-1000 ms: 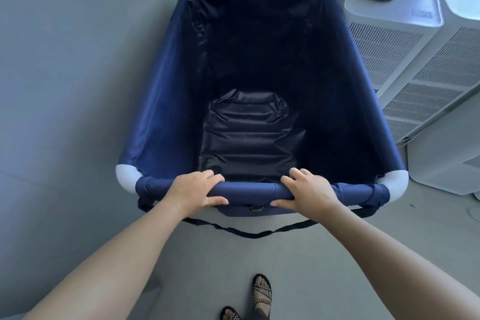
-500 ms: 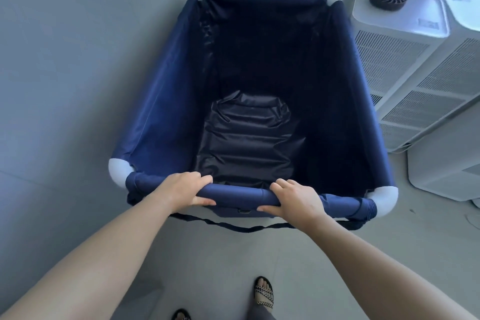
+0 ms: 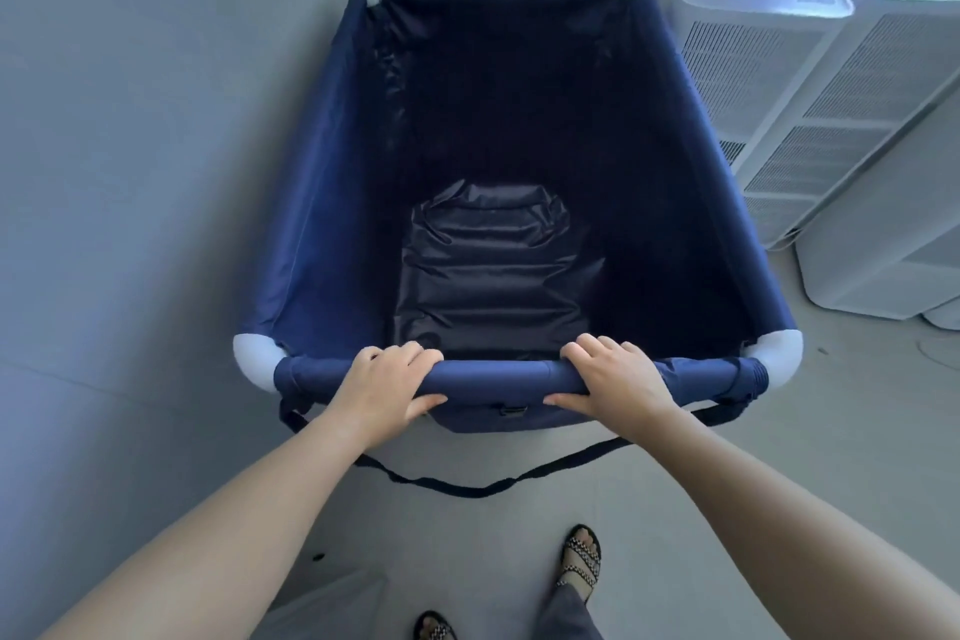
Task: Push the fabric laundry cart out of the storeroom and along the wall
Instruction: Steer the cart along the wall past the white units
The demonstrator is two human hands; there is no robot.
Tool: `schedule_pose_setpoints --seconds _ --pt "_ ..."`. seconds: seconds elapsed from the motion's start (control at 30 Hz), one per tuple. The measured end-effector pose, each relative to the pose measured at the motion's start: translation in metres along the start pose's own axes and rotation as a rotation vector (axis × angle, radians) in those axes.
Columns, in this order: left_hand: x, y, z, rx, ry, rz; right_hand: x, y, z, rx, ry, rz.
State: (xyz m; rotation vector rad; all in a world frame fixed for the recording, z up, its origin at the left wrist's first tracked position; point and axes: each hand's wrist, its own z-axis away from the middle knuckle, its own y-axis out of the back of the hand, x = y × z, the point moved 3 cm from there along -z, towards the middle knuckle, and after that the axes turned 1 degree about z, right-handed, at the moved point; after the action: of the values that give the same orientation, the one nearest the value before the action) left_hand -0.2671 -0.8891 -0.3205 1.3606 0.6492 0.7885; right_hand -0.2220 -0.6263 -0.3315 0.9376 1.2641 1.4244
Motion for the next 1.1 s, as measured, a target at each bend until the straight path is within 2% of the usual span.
schedule_pose_setpoints --seconds 0.1,0.17,0.33,0.53,0.67,0.87,1.1 --pt "0.001 0.002 0.009 0.087 0.004 0.004 0.008 -0.001 0.012 0.029 -0.049 0.029" --pt "0.002 0.005 0.009 0.084 -0.030 -0.083 0.011 -0.001 0.017 0.058 -0.088 0.063" --pt "-0.004 0.006 -0.001 0.141 -0.096 -0.163 0.010 0.001 0.008 0.113 -0.074 0.096" --pt "-0.023 0.008 -0.039 -0.046 0.003 -0.021 0.025 0.005 -0.023 0.055 -0.104 0.018" --pt "-0.032 0.013 -0.063 -0.124 0.025 -0.111 0.032 0.009 -0.046 0.029 -0.086 -0.002" --pt "-0.055 0.020 -0.081 -0.176 -0.015 -0.151 0.027 0.011 -0.070 0.036 -0.077 -0.035" --pt "-0.112 0.023 -0.072 -0.202 -0.025 -0.124 -0.021 0.012 -0.101 0.010 -0.089 -0.058"
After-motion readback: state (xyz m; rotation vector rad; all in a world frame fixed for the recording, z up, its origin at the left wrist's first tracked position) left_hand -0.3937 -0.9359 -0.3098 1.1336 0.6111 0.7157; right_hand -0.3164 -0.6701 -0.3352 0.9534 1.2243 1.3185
